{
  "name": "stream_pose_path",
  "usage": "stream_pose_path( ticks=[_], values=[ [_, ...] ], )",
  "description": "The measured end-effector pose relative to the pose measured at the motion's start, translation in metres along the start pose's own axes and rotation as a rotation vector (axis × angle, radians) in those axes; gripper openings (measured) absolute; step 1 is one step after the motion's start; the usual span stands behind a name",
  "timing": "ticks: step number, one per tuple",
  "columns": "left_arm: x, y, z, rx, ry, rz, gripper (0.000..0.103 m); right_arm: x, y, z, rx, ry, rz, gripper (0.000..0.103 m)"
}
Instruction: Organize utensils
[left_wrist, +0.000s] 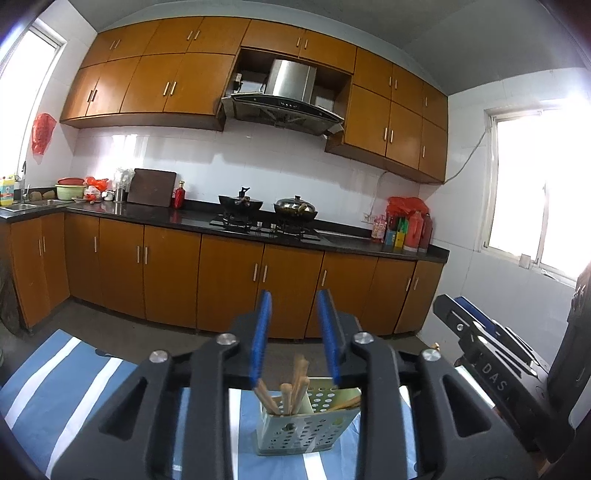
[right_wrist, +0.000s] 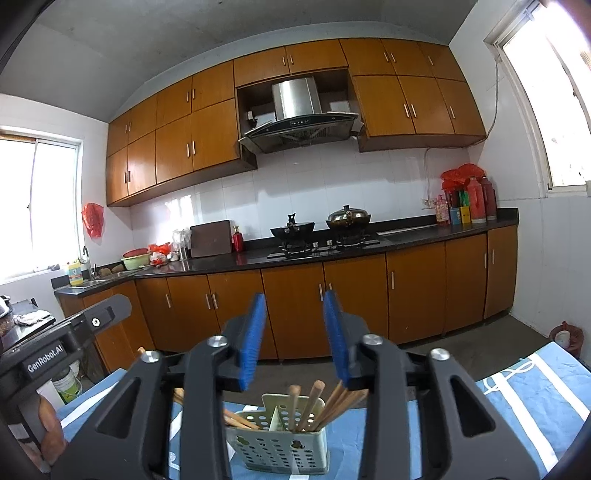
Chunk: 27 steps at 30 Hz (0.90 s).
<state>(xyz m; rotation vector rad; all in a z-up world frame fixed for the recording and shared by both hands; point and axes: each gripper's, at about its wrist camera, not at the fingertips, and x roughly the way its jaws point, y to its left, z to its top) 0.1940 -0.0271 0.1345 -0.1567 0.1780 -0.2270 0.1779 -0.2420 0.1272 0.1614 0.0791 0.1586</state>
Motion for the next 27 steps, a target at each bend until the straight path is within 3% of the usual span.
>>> stream_pose_path(
  ticks=[4,6,9,11,13,19,27],
  values=[
    [-0.026,0.007,-0.001,0.0,-0.011,0.026,0.047,-0.022,-0.002,0.002,-0.011,-0.012,-0.008,0.059],
    [-0.041,0.014,-0.004,-0.006,-0.002,0.04,0.056,-0.036,-0.003,0.0,-0.006,-0.018,-0.009,0.076],
    [-0.059,0.022,-0.011,-0.013,0.014,0.046,0.079,-0.056,-0.006,-0.007,0.009,-0.02,-0.015,0.098],
    [-0.074,0.027,-0.02,-0.008,0.027,0.054,0.093,-0.067,-0.007,-0.013,0.013,-0.017,-0.018,0.101],
    [-0.088,0.03,-0.031,0.007,0.037,0.061,0.099,-0.078,-0.005,-0.021,0.004,0.001,-0.037,0.101],
    [-0.118,0.029,-0.063,0.075,0.078,0.125,0.099,-0.096,0.01,-0.046,-0.085,0.086,-0.115,0.101],
    [-0.138,0.024,-0.102,0.136,0.1,0.194,0.099,-0.12,0.017,-0.083,-0.083,0.148,-0.091,0.101]
  ],
)
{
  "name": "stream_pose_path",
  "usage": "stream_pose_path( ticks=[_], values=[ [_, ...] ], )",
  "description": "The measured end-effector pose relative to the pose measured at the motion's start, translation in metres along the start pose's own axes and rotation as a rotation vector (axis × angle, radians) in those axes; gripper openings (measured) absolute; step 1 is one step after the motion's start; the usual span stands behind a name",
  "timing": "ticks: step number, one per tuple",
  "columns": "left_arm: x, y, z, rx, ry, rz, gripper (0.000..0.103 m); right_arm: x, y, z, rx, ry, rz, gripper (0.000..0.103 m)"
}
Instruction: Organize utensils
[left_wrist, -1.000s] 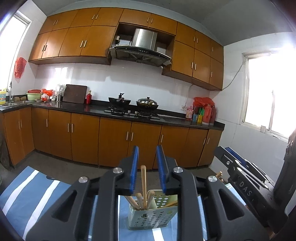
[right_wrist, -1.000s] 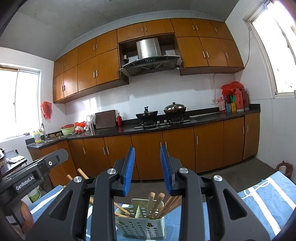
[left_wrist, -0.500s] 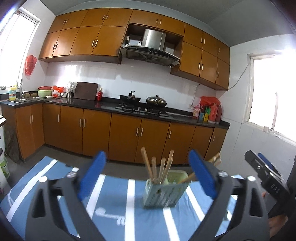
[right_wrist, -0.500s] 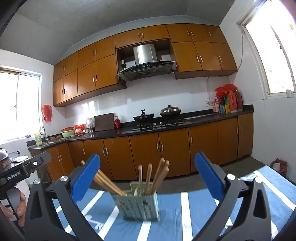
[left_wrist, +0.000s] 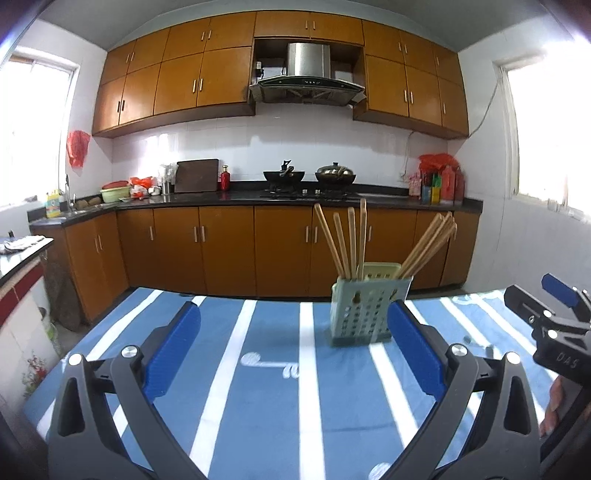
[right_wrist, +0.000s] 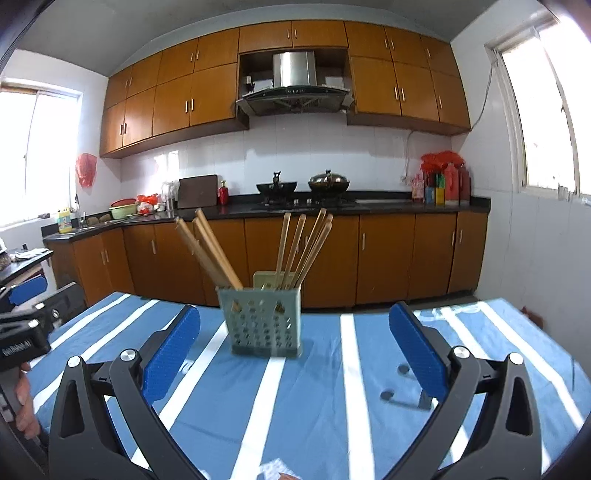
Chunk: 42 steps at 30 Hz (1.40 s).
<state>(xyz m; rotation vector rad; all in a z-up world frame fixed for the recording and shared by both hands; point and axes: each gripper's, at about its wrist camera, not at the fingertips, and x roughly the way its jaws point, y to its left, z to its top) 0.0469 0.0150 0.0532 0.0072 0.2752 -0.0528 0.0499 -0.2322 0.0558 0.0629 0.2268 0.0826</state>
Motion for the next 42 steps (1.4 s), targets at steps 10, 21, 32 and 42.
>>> stream_pose_path(
  ticks=[10,21,32,42],
  values=[
    [-0.003,-0.01,-0.031,0.034,0.039,-0.012,0.099,-0.005,0.008,-0.032,-0.027,0.06,-0.008,0.101],
    [0.002,-0.008,-0.05,0.009,0.091,0.003,0.099,-0.01,0.01,-0.049,-0.044,0.07,-0.05,0.101],
    [0.006,-0.009,-0.061,0.018,0.131,0.002,0.099,-0.007,0.011,-0.057,-0.045,0.103,-0.048,0.101],
    [0.006,-0.011,-0.061,0.019,0.14,-0.003,0.099,-0.008,0.009,-0.059,-0.032,0.11,-0.048,0.101]
  ],
)
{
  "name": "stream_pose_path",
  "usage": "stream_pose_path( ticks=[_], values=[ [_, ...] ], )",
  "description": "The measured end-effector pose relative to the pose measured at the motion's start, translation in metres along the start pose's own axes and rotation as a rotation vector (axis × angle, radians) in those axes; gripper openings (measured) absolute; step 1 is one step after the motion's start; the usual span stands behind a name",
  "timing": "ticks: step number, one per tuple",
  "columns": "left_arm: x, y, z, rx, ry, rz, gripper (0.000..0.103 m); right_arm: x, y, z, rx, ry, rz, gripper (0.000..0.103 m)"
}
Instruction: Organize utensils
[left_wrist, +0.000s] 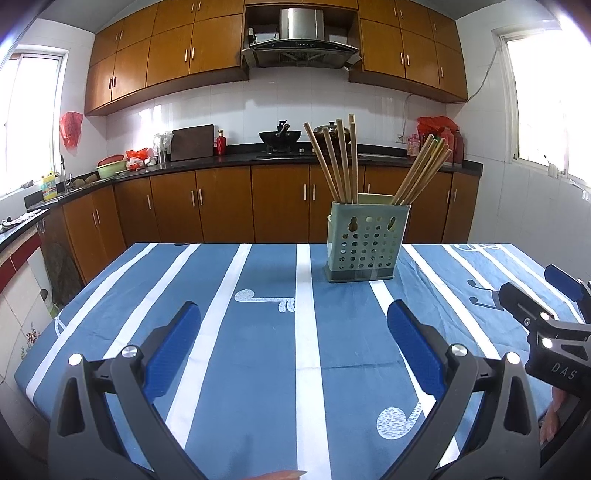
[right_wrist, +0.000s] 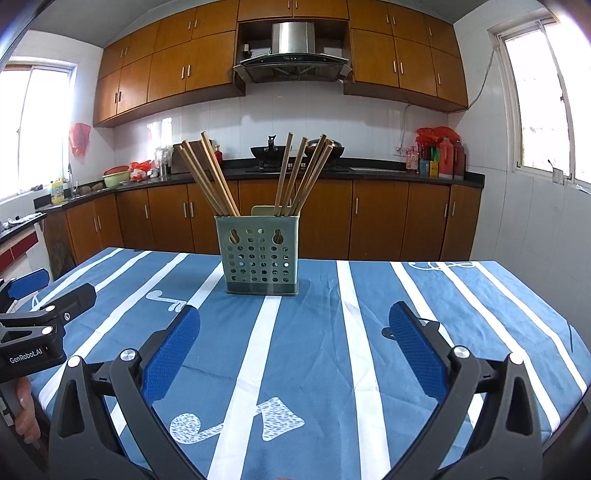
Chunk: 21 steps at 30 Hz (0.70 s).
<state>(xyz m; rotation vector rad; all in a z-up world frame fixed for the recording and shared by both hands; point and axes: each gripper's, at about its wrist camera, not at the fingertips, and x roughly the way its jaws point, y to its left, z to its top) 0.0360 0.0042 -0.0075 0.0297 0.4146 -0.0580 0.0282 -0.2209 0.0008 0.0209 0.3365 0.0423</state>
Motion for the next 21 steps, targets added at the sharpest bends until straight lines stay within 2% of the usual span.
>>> stream_pose_path(
  ticks=[21],
  values=[
    [0.0013,-0.0024,0.0005,0.003,-0.001,-0.006,0.099,0.0006,-0.0011,-0.0001,0.01,0.004,0.002,0.101]
  ],
)
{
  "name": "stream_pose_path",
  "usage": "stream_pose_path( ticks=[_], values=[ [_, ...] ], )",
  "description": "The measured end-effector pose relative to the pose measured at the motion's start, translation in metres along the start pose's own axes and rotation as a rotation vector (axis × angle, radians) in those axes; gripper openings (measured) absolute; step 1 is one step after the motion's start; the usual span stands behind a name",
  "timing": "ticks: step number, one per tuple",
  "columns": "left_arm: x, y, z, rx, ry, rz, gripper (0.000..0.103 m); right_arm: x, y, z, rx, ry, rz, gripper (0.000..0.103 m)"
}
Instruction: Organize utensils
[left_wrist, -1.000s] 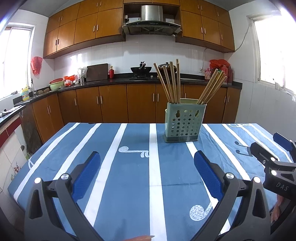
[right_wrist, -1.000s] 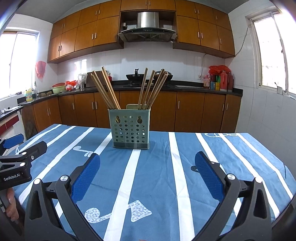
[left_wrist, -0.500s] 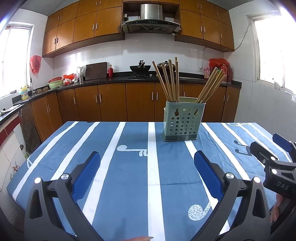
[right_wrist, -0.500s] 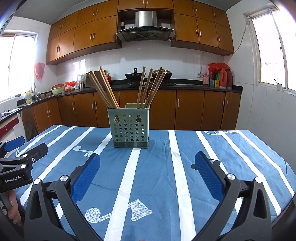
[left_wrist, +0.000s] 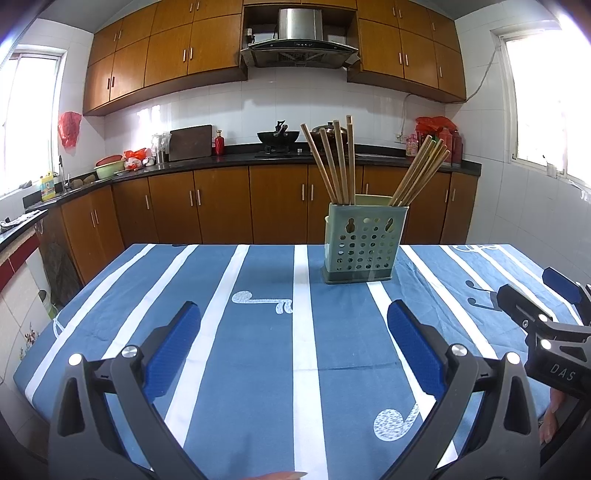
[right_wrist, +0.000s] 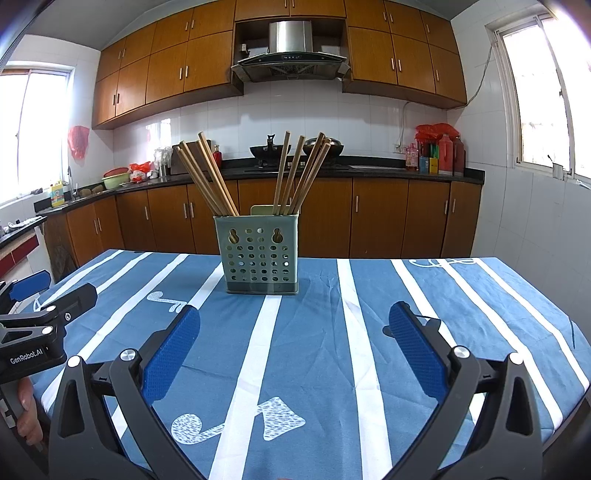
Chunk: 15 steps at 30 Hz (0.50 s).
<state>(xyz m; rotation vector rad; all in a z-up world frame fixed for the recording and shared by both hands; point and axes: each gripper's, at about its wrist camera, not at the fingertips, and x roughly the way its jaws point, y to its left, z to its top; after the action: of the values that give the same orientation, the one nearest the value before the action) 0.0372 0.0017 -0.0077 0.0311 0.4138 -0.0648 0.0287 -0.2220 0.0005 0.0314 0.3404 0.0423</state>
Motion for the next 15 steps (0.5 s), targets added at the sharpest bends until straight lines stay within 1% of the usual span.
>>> stream_pose_path(
  ticks=[15],
  values=[
    [0.0017,-0.0015,0.0006,0.001,0.006,-0.005,0.099,0.001,0.0003,0.0002,0.002,0.002,0.001,0.101]
  ],
)
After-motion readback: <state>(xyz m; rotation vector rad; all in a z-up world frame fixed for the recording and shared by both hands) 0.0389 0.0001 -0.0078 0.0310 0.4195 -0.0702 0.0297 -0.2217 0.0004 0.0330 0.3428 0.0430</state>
